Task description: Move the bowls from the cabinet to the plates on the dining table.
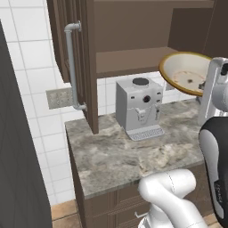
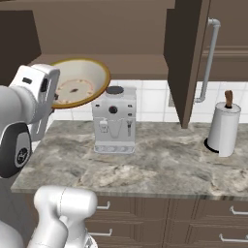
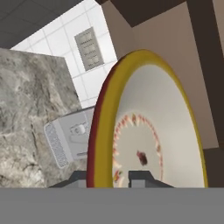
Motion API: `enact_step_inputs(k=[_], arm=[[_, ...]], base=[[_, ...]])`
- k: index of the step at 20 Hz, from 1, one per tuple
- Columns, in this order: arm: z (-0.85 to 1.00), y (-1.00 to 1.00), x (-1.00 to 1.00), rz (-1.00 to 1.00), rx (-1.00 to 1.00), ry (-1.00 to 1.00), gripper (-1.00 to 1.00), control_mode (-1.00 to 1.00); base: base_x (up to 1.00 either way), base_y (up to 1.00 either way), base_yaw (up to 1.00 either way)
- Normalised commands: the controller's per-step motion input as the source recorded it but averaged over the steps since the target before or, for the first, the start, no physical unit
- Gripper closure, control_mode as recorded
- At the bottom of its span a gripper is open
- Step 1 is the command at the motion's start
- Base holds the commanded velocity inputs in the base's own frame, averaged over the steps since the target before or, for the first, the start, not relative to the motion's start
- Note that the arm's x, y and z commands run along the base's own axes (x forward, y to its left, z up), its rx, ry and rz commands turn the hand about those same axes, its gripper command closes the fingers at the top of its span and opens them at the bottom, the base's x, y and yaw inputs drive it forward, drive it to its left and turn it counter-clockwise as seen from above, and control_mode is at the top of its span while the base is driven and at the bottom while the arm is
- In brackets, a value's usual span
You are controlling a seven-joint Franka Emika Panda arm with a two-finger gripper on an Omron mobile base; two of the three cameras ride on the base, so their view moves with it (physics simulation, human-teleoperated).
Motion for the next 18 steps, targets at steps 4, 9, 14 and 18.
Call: enact_step_inputs(k=[4,9,14,18], arm=[[0.06,0.0,-0.1,0.01,0.0,0.0,1.0,-1.0],[0.01,0.0,-0.02,0.0,0.0,0.0,1.0,1.0],[0.0,0.0,0.0,0.0,0.0,0.0,1.0,1.0],[0.0,0.0,0.0,0.0,0.0,0.0,1.0,1.0]], base=[[0.0,0.0,0.0],[0.0,0.01,0.0],[-0.03,0.01,0.0],[-0.48,-0.01,-0.01]])
